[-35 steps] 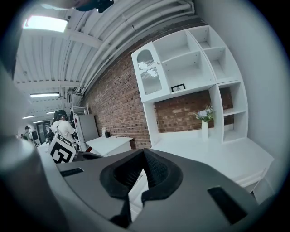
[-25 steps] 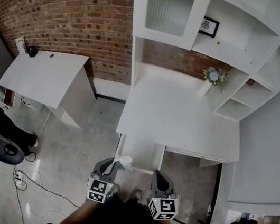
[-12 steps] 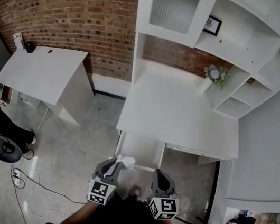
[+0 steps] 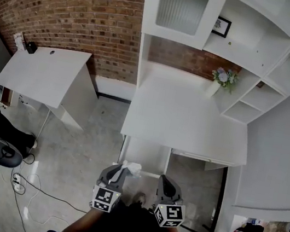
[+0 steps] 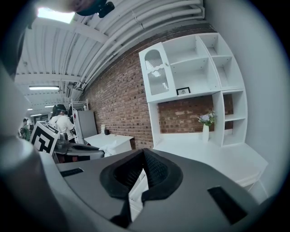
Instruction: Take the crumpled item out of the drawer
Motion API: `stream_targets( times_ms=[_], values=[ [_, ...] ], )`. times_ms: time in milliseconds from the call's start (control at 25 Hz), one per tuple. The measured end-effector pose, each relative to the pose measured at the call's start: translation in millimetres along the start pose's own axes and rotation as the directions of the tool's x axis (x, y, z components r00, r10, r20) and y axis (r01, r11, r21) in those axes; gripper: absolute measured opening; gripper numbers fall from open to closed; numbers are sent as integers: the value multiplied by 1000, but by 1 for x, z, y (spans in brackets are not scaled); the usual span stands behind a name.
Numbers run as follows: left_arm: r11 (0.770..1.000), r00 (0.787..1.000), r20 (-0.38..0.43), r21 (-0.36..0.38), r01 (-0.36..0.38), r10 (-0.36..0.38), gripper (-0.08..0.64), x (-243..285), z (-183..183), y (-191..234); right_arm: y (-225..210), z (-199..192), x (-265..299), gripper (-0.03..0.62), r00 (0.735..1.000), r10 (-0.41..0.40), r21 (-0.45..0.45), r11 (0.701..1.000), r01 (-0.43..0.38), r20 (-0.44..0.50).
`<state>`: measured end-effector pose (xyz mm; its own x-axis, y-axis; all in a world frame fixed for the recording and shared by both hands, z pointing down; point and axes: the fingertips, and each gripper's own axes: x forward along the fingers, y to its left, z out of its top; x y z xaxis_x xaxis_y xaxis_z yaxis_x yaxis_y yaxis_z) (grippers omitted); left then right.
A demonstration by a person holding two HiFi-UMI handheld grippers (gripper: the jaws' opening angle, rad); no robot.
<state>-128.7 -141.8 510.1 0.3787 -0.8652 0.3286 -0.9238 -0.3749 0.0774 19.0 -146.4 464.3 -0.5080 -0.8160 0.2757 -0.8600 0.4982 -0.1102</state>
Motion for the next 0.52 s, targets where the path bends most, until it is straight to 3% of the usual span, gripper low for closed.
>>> stream_targets(
  times_ms=[520],
  values=[
    [1000, 1000, -1, -4, -4, 4, 63, -4, -3, 0, 5, 0, 0, 12, 1000, 20, -9, 1000, -20, 4]
  ],
)
